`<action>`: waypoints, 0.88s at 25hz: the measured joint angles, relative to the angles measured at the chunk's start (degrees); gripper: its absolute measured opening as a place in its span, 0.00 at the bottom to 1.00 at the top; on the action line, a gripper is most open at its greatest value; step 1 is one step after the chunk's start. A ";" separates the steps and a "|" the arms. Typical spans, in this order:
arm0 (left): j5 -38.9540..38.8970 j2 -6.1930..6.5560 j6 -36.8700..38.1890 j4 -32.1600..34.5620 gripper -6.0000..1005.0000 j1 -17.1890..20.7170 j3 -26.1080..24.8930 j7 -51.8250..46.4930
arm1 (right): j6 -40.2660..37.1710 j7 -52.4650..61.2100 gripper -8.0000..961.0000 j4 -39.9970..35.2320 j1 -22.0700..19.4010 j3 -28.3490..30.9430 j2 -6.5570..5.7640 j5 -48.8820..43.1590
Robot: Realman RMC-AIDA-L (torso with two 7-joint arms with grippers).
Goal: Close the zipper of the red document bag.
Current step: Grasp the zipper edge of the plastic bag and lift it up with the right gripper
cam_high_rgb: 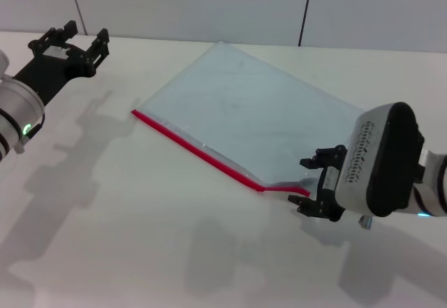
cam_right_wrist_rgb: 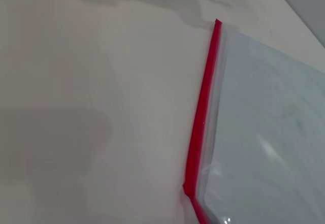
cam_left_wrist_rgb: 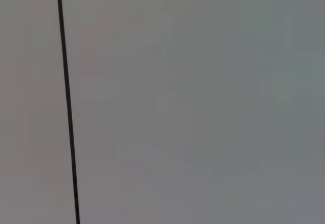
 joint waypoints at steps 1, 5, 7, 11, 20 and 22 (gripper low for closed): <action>0.01 0.00 0.00 0.00 0.61 0.00 0.05 0.00 | 0.53 -0.01 0.67 0.61 0.39 -0.16 -0.01 0.03; 0.06 0.01 0.00 0.00 0.61 -0.01 0.16 0.00 | 2.86 -0.09 0.67 3.53 2.18 -0.94 -0.03 0.22; 0.07 0.01 -0.01 0.00 0.61 -0.01 0.18 0.00 | 3.36 -0.13 0.67 4.64 2.88 -1.08 -0.06 0.45; 0.08 0.00 -0.24 0.00 0.60 -0.01 0.13 0.00 | 3.72 -0.15 0.67 6.43 3.87 -0.83 -0.10 0.54; 0.08 0.03 -0.51 0.00 0.60 -0.01 0.03 0.01 | 5.88 -0.16 0.67 9.79 5.75 -0.97 -0.10 0.56; 0.09 0.02 -0.52 0.03 0.60 0.00 0.00 0.00 | 5.97 -0.16 0.67 10.84 6.36 -0.84 -0.09 0.56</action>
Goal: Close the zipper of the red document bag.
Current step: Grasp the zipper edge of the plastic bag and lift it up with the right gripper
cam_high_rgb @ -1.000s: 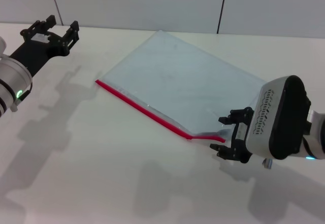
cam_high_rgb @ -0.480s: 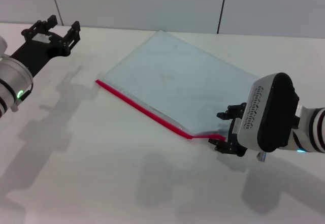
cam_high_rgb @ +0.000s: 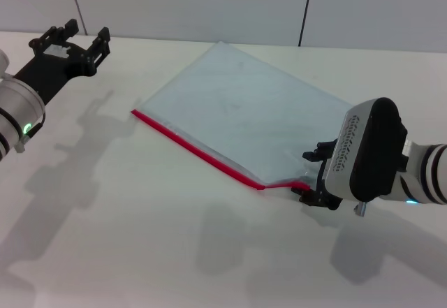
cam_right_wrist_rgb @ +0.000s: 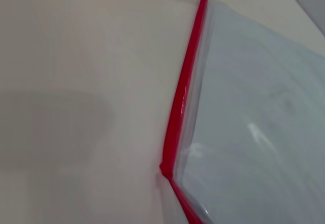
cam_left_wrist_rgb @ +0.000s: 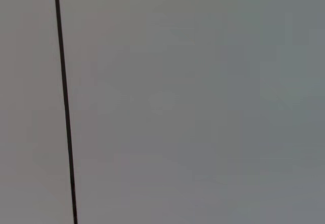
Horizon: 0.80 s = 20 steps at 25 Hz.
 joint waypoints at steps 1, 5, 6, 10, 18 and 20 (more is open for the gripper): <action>0.00 0.00 0.00 0.02 0.60 0.00 0.00 0.00 | 0.04 0.02 0.67 0.36 0.23 0.08 0.01 0.00; 0.00 -0.01 -0.01 0.05 0.60 0.02 -0.02 0.00 | 0.11 0.28 0.67 0.63 0.56 0.31 0.06 0.60; 0.00 -0.01 -0.01 0.06 0.60 0.03 -0.03 0.00 | 0.12 0.27 0.67 0.66 0.65 0.36 0.04 1.20; 0.00 -0.02 -0.01 0.06 0.59 0.06 0.04 0.00 | -0.24 0.00 0.59 0.73 0.95 0.76 -0.07 2.89; 0.00 -0.01 0.00 0.06 0.59 0.00 0.29 0.00 | -0.15 0.28 0.25 0.77 1.05 0.85 -0.05 2.97; 0.00 -0.02 0.00 0.06 0.59 0.00 0.34 0.00 | -0.17 0.28 0.19 0.89 1.25 0.83 -0.04 2.98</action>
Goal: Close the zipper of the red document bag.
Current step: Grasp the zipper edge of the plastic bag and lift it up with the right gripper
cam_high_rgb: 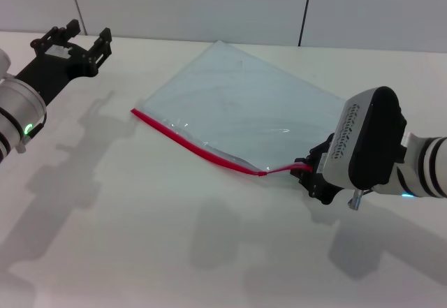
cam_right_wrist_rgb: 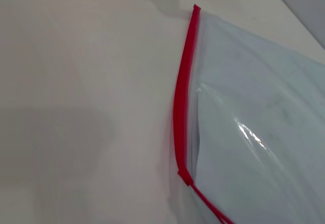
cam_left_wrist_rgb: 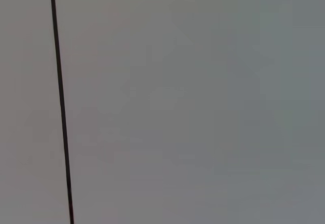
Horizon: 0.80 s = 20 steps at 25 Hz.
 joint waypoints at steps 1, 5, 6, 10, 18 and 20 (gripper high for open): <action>0.00 0.00 0.00 0.00 0.59 0.00 0.01 0.00 | -0.03 -0.06 0.18 0.16 0.15 -0.06 0.01 0.00; 0.40 0.04 0.03 0.00 0.59 -0.01 0.17 -0.02 | 0.08 -0.42 0.12 0.36 0.36 -0.69 0.03 0.00; 0.91 0.05 0.11 0.00 0.59 -0.02 0.20 -0.10 | 0.19 -0.43 0.12 0.04 0.30 -0.76 0.06 0.00; 5.59 0.08 0.39 0.45 0.58 -0.16 0.20 -2.77 | -0.20 0.21 0.10 -3.40 -1.13 -0.40 0.10 0.01; 31.90 0.75 -1.80 11.34 0.58 0.71 0.19 -20.17 | -0.71 1.12 0.07 -12.20 -6.00 2.65 0.06 0.00; 37.77 0.78 -3.35 13.54 0.58 0.77 0.20 -22.77 | -0.77 1.52 0.07 -13.05 -6.17 3.12 0.10 0.01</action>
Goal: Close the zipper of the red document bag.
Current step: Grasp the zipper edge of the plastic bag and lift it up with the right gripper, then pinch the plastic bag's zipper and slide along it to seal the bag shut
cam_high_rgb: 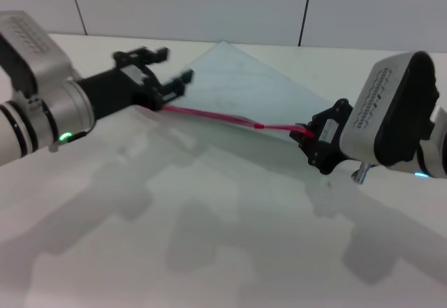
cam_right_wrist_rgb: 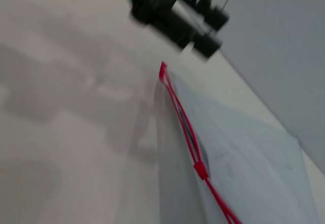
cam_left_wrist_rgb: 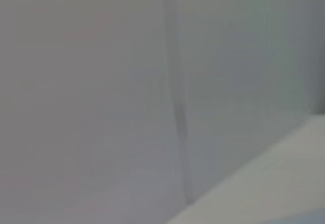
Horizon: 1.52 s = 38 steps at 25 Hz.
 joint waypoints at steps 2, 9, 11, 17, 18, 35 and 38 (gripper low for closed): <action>4.47 0.00 -1.47 1.82 0.58 0.01 0.00 -0.89 | -0.27 0.62 0.07 -0.64 0.01 0.39 -0.03 0.02; 18.44 -1.06 -6.15 7.91 0.58 -0.63 0.03 -1.64 | -1.87 1.65 0.06 -2.28 0.23 1.45 0.01 0.08; 19.66 -1.19 -7.64 9.06 0.58 -0.60 0.07 -0.95 | -2.08 1.82 0.06 -2.66 0.25 1.55 -0.03 0.29; 19.54 -1.19 -10.18 9.87 0.57 -0.19 -0.49 4.41 | -2.18 1.85 0.06 -3.37 0.25 1.62 -0.10 1.39; 19.54 -1.18 -10.18 9.73 0.57 -0.17 -0.51 5.20 | -2.22 1.85 0.06 -3.52 0.31 1.63 -0.13 1.46; 8.89 -1.19 -13.75 2.76 0.56 0.37 -0.62 26.44 | -3.62 1.46 0.06 -4.70 0.44 2.35 -0.15 2.96; 8.34 -1.19 -13.96 1.18 0.56 0.12 -0.62 28.19 | -3.78 1.43 0.06 -4.85 0.47 2.35 -0.16 2.98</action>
